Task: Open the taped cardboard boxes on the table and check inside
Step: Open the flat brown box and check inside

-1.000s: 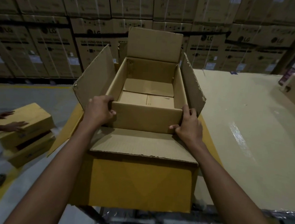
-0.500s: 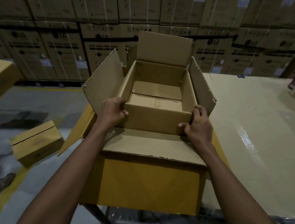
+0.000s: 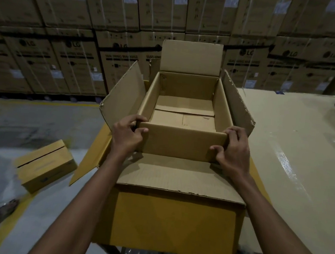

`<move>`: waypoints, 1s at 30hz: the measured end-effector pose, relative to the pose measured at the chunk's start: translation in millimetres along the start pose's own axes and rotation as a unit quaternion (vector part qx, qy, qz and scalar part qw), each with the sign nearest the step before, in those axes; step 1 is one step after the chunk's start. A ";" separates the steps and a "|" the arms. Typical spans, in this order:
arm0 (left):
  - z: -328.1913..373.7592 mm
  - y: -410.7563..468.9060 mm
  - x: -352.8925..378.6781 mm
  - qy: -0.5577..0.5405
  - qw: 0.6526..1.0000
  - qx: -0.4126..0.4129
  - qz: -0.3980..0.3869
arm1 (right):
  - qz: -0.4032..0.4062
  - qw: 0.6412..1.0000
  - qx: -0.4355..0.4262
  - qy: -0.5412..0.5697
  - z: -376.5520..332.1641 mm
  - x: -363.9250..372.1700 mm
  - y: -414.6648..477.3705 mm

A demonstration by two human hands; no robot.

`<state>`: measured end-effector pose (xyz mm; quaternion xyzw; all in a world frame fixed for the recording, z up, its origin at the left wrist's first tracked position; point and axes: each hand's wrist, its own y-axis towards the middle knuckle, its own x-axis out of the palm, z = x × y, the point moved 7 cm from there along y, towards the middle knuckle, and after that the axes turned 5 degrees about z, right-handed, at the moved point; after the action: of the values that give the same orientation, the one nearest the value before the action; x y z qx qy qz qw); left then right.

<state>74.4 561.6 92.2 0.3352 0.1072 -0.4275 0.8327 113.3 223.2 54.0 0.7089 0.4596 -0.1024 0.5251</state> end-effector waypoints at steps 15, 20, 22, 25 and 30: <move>-74.9 -1.1 32.5 0.024 0.960 -0.193 -0.202 | -0.026 0.999 0.027 0.037 8.6 0.2 0.2; -78.5 -4.7 39.0 0.036 0.946 -0.225 -0.232 | -0.058 0.997 0.037 0.022 7.1 6.5 1.7; -81.2 -4.9 42.2 0.066 0.939 -0.222 -0.253 | -0.067 0.997 0.034 0.022 5.4 8.6 2.3; -81.0 -5.5 44.1 0.108 0.935 -0.208 -0.267 | -0.085 0.996 0.028 0.008 2.3 11.5 2.1; -77.2 -2.0 37.8 0.220 0.935 -0.159 -0.227 | -0.148 0.987 0.043 -0.043 2.8 17.0 -3.3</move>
<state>104.3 586.8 15.7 0.2510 0.4270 -0.4983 0.7116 121.3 230.2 40.0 0.6498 0.5315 -0.2291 0.4926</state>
